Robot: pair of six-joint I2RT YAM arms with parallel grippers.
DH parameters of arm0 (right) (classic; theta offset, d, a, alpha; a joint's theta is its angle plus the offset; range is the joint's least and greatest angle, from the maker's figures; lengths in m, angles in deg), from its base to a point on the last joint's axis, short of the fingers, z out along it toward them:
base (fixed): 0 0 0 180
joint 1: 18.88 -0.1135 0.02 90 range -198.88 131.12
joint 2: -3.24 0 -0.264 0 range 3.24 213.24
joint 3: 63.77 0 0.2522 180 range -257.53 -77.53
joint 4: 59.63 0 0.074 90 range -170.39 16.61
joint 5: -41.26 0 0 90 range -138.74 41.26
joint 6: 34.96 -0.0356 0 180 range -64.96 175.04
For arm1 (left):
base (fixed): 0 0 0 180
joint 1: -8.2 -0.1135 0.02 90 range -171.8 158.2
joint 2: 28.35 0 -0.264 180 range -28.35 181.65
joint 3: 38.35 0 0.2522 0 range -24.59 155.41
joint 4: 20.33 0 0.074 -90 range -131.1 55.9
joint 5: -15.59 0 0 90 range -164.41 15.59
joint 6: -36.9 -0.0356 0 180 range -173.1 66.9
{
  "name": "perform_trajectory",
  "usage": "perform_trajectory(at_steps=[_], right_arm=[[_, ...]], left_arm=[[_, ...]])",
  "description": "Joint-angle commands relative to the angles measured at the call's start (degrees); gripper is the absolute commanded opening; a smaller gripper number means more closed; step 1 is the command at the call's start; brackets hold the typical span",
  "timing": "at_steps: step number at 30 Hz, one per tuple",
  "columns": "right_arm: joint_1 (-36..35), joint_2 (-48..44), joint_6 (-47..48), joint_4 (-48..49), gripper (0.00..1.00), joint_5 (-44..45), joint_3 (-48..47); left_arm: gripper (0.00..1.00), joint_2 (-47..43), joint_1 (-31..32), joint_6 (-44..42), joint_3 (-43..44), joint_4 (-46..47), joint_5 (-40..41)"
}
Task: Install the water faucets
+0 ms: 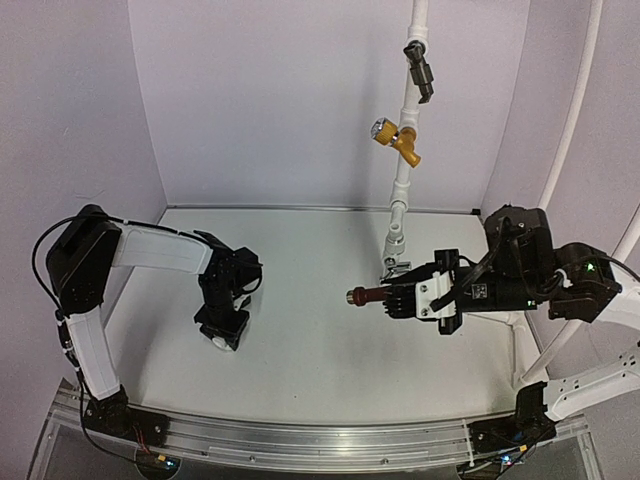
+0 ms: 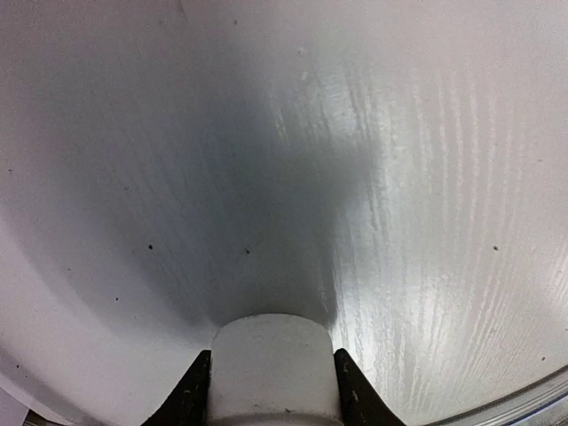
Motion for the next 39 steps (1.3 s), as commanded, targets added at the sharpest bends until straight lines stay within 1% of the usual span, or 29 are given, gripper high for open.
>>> perform_trajectory(at_steps=[1, 4, 5, 8, 13, 17, 19, 21, 22, 24, 26, 29, 33, 39], right_arm=[[1.0, 0.4, -2.9, 2.1, 0.00, -0.2, -1.9], [1.5, 0.4, -3.9, 2.7, 0.00, -0.4, -3.0], [1.6, 0.3, -3.6, 3.1, 0.00, -0.2, -3.4], [1.7, -0.1, -1.8, 4.8, 0.00, 0.9, -4.0], [1.7, -0.4, 2.9, 7.1, 0.00, 1.3, -6.5], [1.7, -2.1, 10.5, 11.4, 0.00, 0.9, -6.2], [1.7, -2.5, 14.4, 14.1, 0.00, 0.3, -5.8], [1.7, -2.7, 18.6, 16.9, 0.00, -0.5, -5.3], [1.7, -2.8, 21.0, 18.3, 0.00, -1.0, -5.1], [1.7, -2.7, 25.2, 21.3, 0.00, -1.8, -4.6], [1.7, -2.6, 28.8, 23.9, 0.00, -2.6, -4.1], [1.7, -2.5, 32.7, 25.6, 0.00, -3.7, -3.7], [1.7, -2.7, 37.8, 26.7, 0.00, -4.7, -3.4], [0.9, -0.9, 45.1, 30.2, 0.00, -2.6, -3.1]], left_arm=[[0.12, -9.9, 0.8, -2.5, 4.2, 1.9, -0.3], [0.02, -17.3, 1.0, -5.2, 4.1, 7.5, -1.3], [0.00, -20.3, 1.0, -5.9, 4.1, 10.1, -1.6], [0.00, -27.4, 1.0, -7.9, 3.0, 17.3, -4.3], [0.00, -36.0, 1.1, -11.4, 1.0, 27.6, -14.5], [0.00, -39.3, 1.0, -9.4, 1.6, 33.2, -22.7], [0.00, -38.7, 1.1, -6.5, 3.5, 35.1, -29.7], [0.00, -37.6, 1.1, -3.2, 4.6, 38.3, -38.5], [0.00, -37.1, 1.1, -1.0, 4.7, 41.4, -42.9], [0.00, -37.1, 1.1, 5.0, 2.9, 50.1, -48.8], [0.00, -36.8, 1.1, 12.3, 1.0, 59.3, -53.2], [0.00, -35.5, 1.1, 19.7, 0.0, 69.3, -59.5], [0.00, -34.6, 1.1, 27.0, -1.0, 77.0, -64.5], [0.00, -34.0, 2.1, 34.2, -2.3, 84.9, -67.9]])
